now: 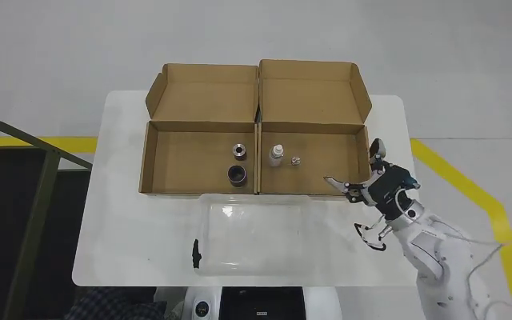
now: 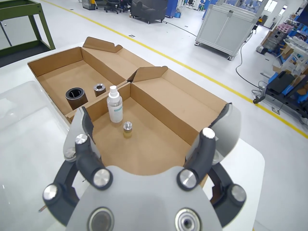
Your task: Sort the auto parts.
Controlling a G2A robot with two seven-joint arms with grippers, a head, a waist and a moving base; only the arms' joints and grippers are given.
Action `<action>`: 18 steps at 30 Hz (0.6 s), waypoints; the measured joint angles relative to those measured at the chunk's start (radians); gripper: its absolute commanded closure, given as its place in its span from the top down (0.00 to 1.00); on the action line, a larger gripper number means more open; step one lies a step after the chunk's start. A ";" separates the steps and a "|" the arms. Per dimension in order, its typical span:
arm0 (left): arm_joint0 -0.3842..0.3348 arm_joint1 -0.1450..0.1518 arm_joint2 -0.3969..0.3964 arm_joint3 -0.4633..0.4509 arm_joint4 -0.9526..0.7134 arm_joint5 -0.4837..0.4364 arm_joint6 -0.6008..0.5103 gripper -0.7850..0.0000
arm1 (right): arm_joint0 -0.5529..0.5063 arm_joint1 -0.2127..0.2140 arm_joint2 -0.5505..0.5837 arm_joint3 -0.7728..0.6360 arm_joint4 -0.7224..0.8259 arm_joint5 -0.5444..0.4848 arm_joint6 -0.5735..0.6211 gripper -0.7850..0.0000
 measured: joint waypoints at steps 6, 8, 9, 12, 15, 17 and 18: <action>0.000 0.000 0.000 0.000 0.000 0.000 0.000 1.00 | -0.087 0.004 0.065 0.032 -0.013 0.012 -0.127 1.00; 0.000 0.000 0.000 0.000 0.000 0.000 0.000 1.00 | -0.111 0.005 0.083 0.037 -0.016 0.015 -0.158 1.00; 0.000 0.000 0.000 0.000 0.000 0.000 0.000 1.00 | -0.127 0.006 0.096 0.040 -0.018 0.015 -0.175 1.00; 0.000 0.000 0.000 0.000 0.000 0.000 0.000 1.00 | -0.164 0.008 0.126 0.045 -0.024 0.016 -0.215 1.00; 0.000 0.000 0.000 0.000 0.000 0.000 0.000 1.00 | -0.200 0.009 0.153 0.049 -0.028 0.016 -0.250 1.00; 0.000 0.000 0.000 0.000 0.000 0.000 0.000 1.00 | -0.219 0.010 0.167 0.051 -0.028 0.016 -0.269 1.00; 0.000 0.000 0.000 0.000 0.000 0.000 0.000 1.00 | -0.231 0.010 0.177 0.053 -0.026 0.016 -0.280 1.00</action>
